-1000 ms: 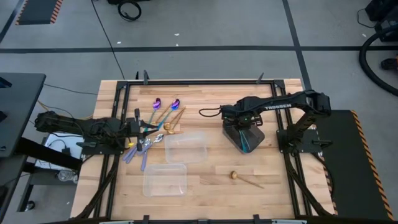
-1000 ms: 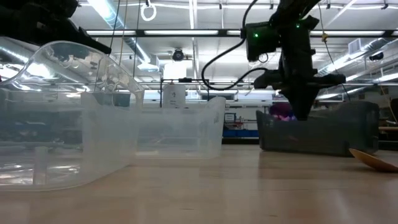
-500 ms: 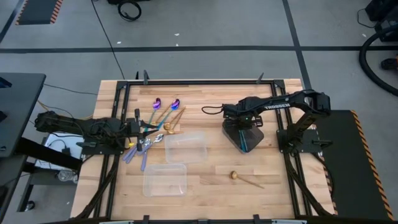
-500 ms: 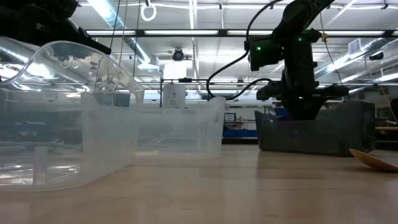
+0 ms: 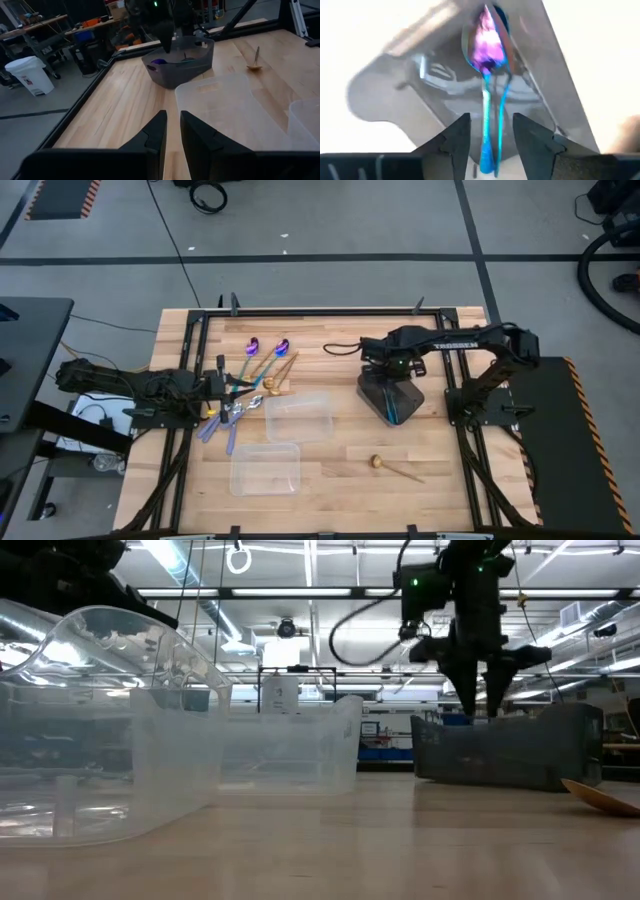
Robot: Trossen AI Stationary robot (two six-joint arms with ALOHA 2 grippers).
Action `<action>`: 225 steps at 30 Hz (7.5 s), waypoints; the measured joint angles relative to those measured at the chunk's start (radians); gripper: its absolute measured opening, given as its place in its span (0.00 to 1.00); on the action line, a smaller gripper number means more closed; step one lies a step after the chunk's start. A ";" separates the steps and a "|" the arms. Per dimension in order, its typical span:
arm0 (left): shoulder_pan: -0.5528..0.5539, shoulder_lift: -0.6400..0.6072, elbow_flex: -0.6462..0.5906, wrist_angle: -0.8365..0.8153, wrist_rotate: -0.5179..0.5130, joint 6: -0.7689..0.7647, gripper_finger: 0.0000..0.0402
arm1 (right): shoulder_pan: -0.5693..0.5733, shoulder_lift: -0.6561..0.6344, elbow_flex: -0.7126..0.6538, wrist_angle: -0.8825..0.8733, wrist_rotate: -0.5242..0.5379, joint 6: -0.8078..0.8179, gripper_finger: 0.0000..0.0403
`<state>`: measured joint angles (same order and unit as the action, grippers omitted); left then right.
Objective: Sort silverware by color (type)
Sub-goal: Put the violet spoon into the top transparent bin
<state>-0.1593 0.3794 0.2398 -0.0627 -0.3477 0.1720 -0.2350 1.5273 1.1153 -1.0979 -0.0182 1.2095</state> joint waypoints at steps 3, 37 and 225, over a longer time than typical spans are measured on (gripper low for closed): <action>0.000 0.000 0.000 -0.012 0.000 0.000 0.15 | 0.021 -0.035 0.020 0.017 0.042 -0.044 0.39; 0.000 0.002 0.001 -0.231 0.000 -0.590 0.15 | 0.454 0.169 0.027 0.967 0.472 -0.777 0.39; -0.263 1.019 0.902 -0.981 -0.138 -0.526 0.42 | 0.737 0.279 -0.005 1.192 0.563 -1.121 0.39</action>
<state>-0.4227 1.3984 1.1418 -1.0440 -0.4854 -0.3536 0.5021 1.8065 1.1099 0.0939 0.5452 0.0883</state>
